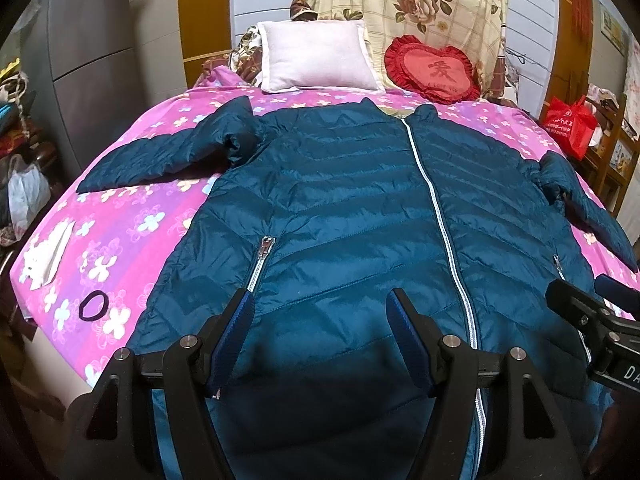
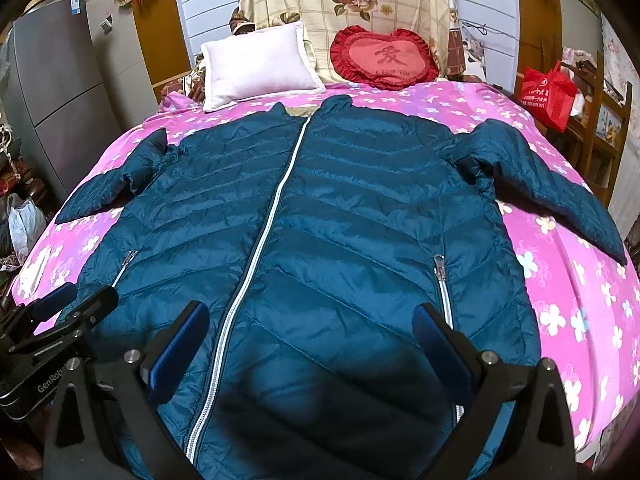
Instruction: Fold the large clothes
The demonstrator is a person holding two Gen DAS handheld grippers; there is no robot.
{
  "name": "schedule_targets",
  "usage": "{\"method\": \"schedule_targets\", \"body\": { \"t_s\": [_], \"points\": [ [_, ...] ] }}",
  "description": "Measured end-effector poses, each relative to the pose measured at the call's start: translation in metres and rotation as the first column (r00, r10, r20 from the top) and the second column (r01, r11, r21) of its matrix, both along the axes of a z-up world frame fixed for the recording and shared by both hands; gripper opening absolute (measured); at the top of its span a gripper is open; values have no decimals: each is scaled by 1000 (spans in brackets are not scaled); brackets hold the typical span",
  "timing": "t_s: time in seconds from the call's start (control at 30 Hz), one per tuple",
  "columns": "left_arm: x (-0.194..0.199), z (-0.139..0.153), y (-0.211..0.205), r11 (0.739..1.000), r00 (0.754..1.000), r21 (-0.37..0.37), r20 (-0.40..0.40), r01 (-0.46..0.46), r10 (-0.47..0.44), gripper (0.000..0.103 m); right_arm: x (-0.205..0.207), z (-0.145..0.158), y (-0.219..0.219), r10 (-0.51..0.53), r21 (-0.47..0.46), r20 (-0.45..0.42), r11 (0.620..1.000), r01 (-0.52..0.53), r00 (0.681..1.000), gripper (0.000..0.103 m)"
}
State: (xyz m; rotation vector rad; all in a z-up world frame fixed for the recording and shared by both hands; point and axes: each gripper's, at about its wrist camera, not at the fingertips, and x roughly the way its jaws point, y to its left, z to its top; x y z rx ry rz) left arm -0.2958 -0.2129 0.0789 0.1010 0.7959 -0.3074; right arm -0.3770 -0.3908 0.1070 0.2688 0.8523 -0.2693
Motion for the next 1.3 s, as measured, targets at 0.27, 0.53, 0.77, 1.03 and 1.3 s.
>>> {"method": "schedule_targets", "body": {
  "t_s": [0.27,0.53,0.77,1.03,1.3],
  "points": [
    [0,-4,-1,1000,1000,9,-8,-3,3,45,-1,-2,0,-1,11,-4,1000,1,1000,103],
    [1,-7,-1,1000,1000,10,-13,-8,8,45,0,-3,1,2,24,-2,1000,-2,1000,103],
    [8,-5,0,1000,1000,16,-6,-16,16,45,5,-2,1,17,63,-2,998,-17,1000,103],
    [24,9,7,999,999,21,18,-42,41,45,19,18,-7,10,109,38,994,-14,999,103],
    [46,29,15,997,996,34,60,-66,64,45,42,43,-11,22,40,62,999,-24,998,103]
  ]
}}
